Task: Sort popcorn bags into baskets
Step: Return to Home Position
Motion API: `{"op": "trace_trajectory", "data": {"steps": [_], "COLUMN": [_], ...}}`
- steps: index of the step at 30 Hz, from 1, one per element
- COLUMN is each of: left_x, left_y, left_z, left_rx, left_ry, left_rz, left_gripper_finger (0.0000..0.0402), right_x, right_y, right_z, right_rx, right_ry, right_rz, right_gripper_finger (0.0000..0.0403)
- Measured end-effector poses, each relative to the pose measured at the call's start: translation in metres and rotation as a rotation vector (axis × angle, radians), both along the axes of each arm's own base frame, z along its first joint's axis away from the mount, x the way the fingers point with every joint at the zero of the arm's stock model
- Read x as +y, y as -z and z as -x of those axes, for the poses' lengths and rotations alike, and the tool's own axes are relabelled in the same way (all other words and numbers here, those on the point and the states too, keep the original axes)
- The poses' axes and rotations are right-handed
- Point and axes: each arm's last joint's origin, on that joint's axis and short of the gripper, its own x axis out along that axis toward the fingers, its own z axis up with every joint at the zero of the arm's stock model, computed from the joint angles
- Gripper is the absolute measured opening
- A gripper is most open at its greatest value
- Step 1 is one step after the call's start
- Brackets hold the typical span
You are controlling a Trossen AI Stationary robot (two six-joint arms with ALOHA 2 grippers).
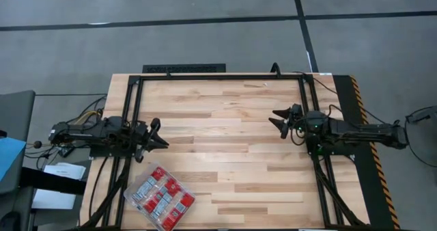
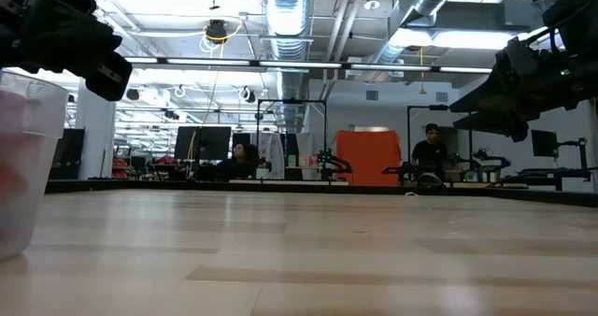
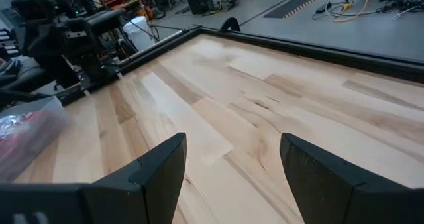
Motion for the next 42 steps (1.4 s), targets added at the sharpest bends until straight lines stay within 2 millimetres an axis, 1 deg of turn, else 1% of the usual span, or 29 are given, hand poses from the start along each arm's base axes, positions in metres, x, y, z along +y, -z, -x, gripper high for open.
{"op": "trace_trajectory", "data": {"steps": [14, 42], "left_x": [0.0022, 0.0018], "left_y": [0.0014, 0.0016], "left_z": [-0.0006, -0.0008], "left_rx": [0.017, 0.02], "left_ry": [-0.078, -0.073], "left_rz": [0.023, 0.023], "left_gripper_finger": [0.0039, 0.0039], "right_x": [0.0, 0.0], "right_y": [0.0002, 0.0006], "right_z": [0.0, 0.0001], "right_rx": [0.0, 0.002], "right_ry": [0.0, -0.001], "right_rz": [0.0, -0.001], "right_gripper_finger": [0.027, 0.027]}}
